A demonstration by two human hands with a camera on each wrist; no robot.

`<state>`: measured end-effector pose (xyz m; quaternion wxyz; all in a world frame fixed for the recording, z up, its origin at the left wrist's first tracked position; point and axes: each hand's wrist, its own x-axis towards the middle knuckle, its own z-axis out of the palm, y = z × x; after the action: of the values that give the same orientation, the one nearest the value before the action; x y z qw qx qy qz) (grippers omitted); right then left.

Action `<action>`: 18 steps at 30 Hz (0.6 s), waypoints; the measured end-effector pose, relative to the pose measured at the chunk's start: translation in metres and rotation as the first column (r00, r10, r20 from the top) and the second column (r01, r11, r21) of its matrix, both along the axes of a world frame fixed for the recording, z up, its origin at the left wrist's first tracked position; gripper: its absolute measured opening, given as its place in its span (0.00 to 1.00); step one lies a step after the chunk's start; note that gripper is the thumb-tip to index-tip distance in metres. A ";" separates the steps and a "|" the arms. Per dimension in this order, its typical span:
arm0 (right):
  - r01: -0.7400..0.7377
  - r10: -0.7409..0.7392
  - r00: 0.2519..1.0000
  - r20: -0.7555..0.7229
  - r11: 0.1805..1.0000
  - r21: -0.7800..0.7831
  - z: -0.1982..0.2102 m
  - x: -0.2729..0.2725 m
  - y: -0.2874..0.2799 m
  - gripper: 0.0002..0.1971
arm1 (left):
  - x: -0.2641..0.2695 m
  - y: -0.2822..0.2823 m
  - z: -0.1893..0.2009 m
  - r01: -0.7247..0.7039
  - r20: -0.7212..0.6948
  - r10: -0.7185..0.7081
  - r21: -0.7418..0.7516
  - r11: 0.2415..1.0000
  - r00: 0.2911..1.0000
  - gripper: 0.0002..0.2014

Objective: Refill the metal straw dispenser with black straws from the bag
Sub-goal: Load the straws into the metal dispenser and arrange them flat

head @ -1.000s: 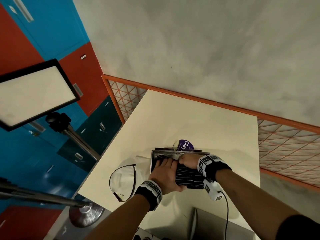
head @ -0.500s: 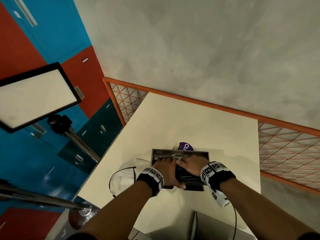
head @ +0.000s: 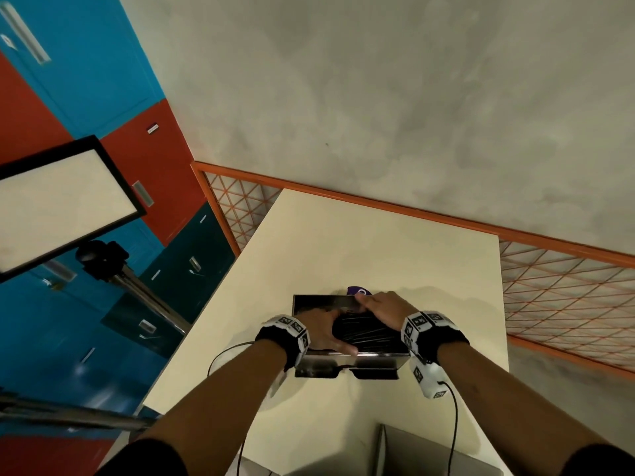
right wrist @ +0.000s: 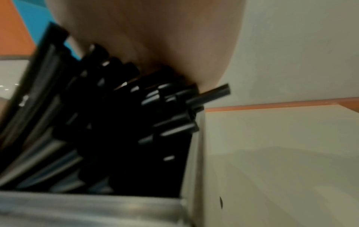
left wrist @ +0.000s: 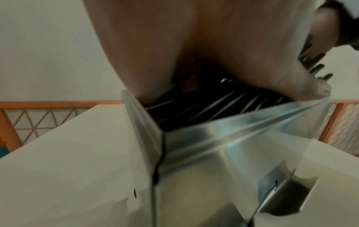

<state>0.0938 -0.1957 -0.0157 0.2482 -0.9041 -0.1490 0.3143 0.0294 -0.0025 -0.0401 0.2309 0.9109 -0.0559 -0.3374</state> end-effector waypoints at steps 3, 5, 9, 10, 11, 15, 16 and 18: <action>0.187 -0.183 0.982 -0.041 0.952 0.243 0.000 -0.005 -0.013 0.28 | 0.004 0.004 0.007 -0.013 -0.038 0.012 -0.038 0.999 0.999 0.42; 0.361 -0.348 0.931 -0.109 0.836 0.414 0.000 -0.015 -0.019 0.25 | 0.004 0.006 0.010 -0.004 -0.019 0.003 -0.052 0.999 1.000 0.40; 0.622 -0.599 0.746 -0.291 0.471 0.625 -0.010 -0.032 -0.021 0.20 | 0.005 -0.003 0.017 0.123 0.072 -0.126 0.035 0.992 0.989 0.43; 0.631 -0.618 0.726 -0.303 0.420 0.653 -0.013 -0.034 -0.018 0.21 | 0.004 -0.006 0.018 0.163 0.101 -0.173 0.093 0.982 0.980 0.43; 0.626 -0.626 0.719 -0.302 0.395 0.673 -0.017 -0.035 -0.015 0.21 | 0.003 -0.009 0.017 0.191 0.132 -0.213 0.157 0.969 0.968 0.43; 0.600 -0.621 0.733 -0.277 0.397 0.695 -0.015 -0.037 -0.006 0.18 | -0.004 -0.018 0.007 0.181 0.226 -0.259 0.314 0.932 0.939 0.45; 0.599 -0.639 0.722 -0.266 0.384 0.703 -0.012 -0.037 -0.009 0.17 | -0.005 -0.018 0.007 0.169 0.243 -0.254 0.323 0.931 0.936 0.46; 0.611 -0.699 0.670 -0.250 0.327 0.721 -0.009 -0.039 -0.019 0.14 | -0.007 -0.017 0.003 0.136 0.278 -0.226 0.308 0.942 0.934 0.48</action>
<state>0.0553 -0.2151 -0.0245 0.6978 -0.7080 0.0989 0.0457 0.0227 -0.0195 -0.0369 0.0539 0.9668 -0.1268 -0.2152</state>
